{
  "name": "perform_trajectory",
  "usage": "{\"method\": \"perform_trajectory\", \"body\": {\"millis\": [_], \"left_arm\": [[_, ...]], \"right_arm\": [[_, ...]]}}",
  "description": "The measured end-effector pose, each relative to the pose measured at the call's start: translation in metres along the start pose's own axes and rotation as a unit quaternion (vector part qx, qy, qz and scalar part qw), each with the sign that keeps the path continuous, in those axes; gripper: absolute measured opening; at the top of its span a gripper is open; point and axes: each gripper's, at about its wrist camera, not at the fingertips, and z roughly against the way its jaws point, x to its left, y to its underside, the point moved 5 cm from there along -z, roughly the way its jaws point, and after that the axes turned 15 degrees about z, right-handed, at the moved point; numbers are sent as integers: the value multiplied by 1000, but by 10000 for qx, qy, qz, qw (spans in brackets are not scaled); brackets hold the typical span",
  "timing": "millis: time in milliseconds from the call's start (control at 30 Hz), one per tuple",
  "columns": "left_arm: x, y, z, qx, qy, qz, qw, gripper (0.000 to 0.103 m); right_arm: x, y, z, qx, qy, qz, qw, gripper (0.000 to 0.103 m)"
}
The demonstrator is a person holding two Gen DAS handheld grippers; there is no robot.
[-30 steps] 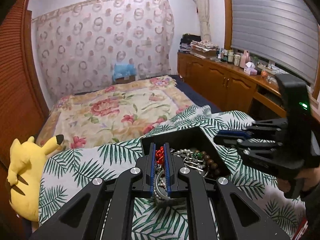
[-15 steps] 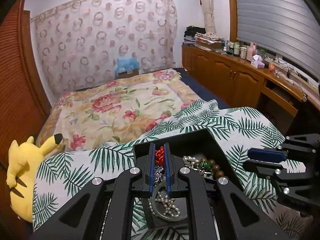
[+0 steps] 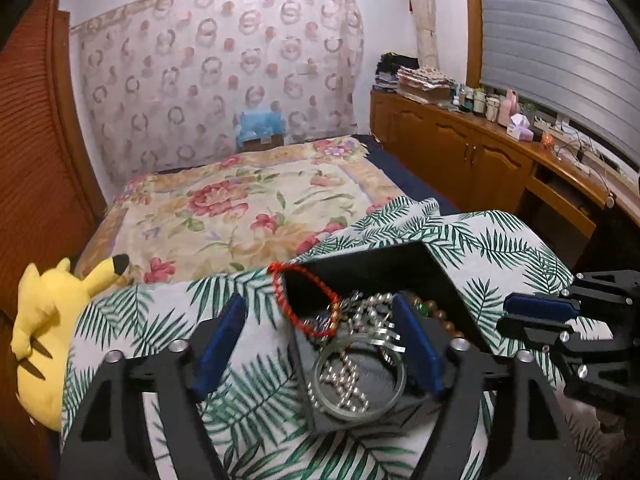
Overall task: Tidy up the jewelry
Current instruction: 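Withdraw the left tool and move the right tool to the gold earring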
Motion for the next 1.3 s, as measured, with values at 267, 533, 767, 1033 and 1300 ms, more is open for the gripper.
{"method": "perform_trajectory", "body": {"millis": [267, 533, 767, 1033, 1300], "left_arm": [[23, 18, 20, 46, -36, 121, 9999, 88], [38, 36, 48, 23, 47, 135, 9999, 95], [51, 58, 71, 66, 105, 192, 9997, 95], [78, 81, 89, 162, 48, 387, 9991, 95], [99, 111, 100, 363, -20, 560, 9978, 95]], "right_arm": [[10, 3, 2, -33, -38, -17, 10000, 20], [28, 2, 9, -117, -85, 39, 9999, 20], [56, 5, 24, -257, -268, 134, 9992, 37], [104, 16, 25, -198, -586, 396, 9973, 37], [157, 38, 16, 113, -1047, 750, 9916, 37]]}}
